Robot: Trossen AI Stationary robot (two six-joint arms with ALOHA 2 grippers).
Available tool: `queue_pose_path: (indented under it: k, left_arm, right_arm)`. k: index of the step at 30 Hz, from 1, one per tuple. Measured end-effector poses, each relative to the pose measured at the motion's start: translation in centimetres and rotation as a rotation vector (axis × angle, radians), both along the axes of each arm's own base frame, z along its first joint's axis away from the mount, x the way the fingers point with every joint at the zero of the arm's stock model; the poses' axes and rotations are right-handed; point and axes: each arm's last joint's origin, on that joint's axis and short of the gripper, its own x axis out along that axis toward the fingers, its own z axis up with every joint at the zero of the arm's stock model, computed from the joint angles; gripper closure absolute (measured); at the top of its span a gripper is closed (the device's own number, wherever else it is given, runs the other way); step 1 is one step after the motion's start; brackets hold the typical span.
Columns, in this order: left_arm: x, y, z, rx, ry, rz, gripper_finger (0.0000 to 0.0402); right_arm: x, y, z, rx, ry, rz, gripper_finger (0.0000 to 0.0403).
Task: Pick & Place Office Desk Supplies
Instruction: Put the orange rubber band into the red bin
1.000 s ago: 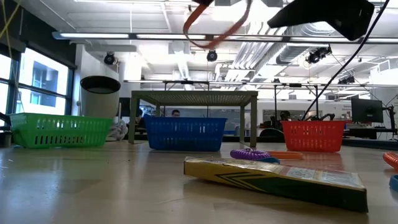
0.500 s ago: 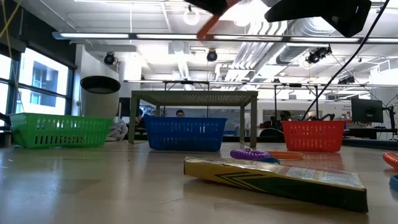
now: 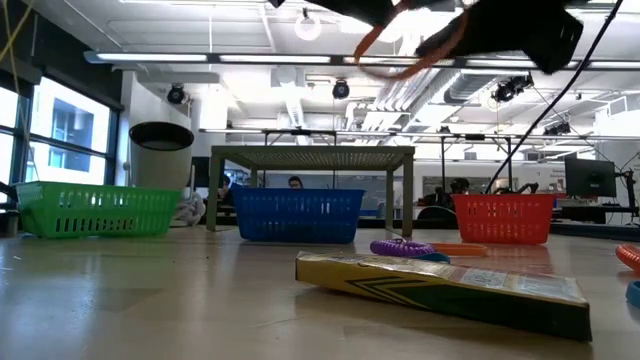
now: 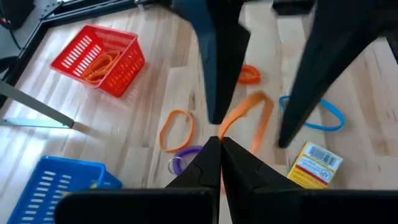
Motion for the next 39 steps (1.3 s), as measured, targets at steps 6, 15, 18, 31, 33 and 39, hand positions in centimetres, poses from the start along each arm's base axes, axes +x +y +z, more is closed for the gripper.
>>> queue_pose_path:
  k: [6, 15, 18, 31, 33, 39]
  left_arm:
    - [0.0, 0.0, 0.0, 0.001, 0.002, 0.000, 0.0401]
    - [-0.1, -0.1, -0.1, 0.021, 0.011, -0.016, 0.0401]
    - [-0.1, -0.1, -0.1, 0.015, 0.018, -0.026, 0.0401]
    - [-0.1, -0.1, -0.1, 0.012, 0.020, -0.029, 0.0401]
    - [-0.1, -0.1, -0.1, 0.011, 0.020, -0.029, 0.0401]
    - [-0.1, -0.1, -0.1, 0.010, 0.022, -0.032, 0.0401]
  right_arm:
    - [1.5, 0.3, -1.8, -0.021, -0.001, 0.042, 0.0210]
    - [1.7, 0.6, -1.4, -0.056, -0.025, 0.072, 0.0218]
    - [1.7, 0.5, -1.5, -0.060, -0.019, 0.070, 0.0238]
    - [1.6, 0.6, -1.5, -0.102, -0.001, 0.105, 0.0396]
    - [1.6, 0.6, -1.5, -0.102, -0.001, 0.105, 0.0399]
    - [1.6, 0.6, -1.5, -0.097, 0.002, 0.113, 0.0400]
